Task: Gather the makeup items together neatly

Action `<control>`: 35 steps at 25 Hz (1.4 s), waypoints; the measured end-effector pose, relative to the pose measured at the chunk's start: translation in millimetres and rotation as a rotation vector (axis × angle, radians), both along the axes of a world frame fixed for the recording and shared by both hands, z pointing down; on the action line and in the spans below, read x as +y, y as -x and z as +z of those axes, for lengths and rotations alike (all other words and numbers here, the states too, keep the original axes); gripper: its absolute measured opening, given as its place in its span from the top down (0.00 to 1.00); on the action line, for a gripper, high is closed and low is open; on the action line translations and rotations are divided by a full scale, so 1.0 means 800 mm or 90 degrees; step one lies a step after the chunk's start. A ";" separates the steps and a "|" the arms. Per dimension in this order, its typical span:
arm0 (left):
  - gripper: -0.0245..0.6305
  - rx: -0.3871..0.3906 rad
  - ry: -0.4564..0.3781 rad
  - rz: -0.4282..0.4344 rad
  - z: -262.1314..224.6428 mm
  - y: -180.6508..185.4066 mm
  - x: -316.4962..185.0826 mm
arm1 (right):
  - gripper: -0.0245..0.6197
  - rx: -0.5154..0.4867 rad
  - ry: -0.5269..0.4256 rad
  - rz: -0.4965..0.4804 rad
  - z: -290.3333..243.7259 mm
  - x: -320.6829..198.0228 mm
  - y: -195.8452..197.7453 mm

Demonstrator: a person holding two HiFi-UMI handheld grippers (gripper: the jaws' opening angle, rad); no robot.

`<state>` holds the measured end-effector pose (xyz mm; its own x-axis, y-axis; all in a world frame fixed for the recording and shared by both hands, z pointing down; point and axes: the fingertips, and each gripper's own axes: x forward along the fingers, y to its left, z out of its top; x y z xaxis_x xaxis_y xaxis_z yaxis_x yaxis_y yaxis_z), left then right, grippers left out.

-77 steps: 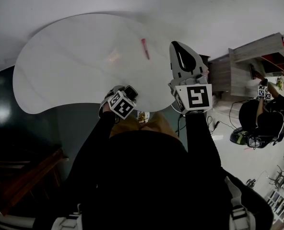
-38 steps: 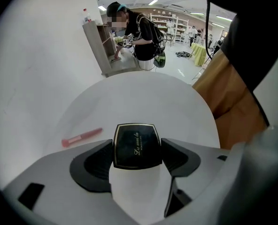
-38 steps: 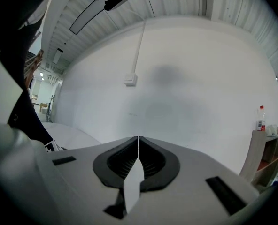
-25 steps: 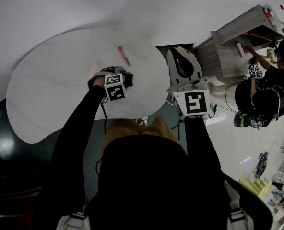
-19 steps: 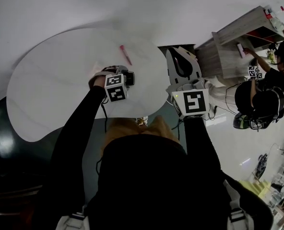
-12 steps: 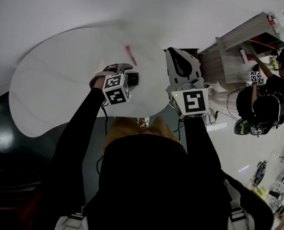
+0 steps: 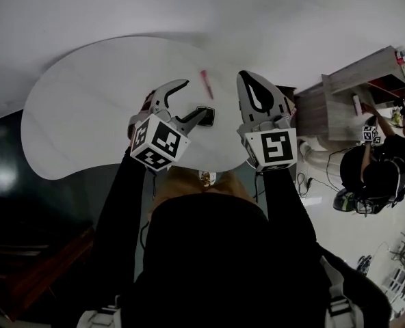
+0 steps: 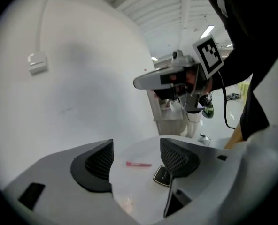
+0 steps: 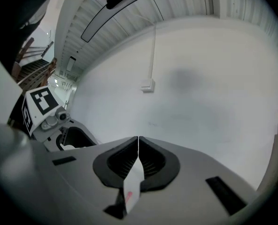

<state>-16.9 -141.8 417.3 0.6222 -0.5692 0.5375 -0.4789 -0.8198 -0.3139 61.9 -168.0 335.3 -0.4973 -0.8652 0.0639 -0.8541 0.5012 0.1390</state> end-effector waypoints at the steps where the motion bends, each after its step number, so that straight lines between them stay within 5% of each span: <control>1: 0.47 0.025 -0.009 -0.019 -0.014 0.006 0.000 | 0.92 -0.002 -0.002 -0.005 -0.001 -0.002 0.005; 6: 0.49 0.112 -0.063 -0.101 -0.071 0.037 0.004 | 0.92 0.004 -0.007 -0.030 -0.003 -0.007 0.027; 14: 0.51 0.120 -0.058 -0.131 -0.058 0.060 -0.008 | 0.92 0.000 -0.006 -0.052 -0.008 -0.014 0.052; 27: 0.56 0.023 0.159 -0.209 0.168 0.125 -0.056 | 0.92 0.039 0.049 0.003 0.033 -0.022 0.023; 35: 0.57 0.009 0.215 -0.218 0.212 0.139 -0.068 | 0.92 0.059 0.067 0.026 0.047 -0.027 0.014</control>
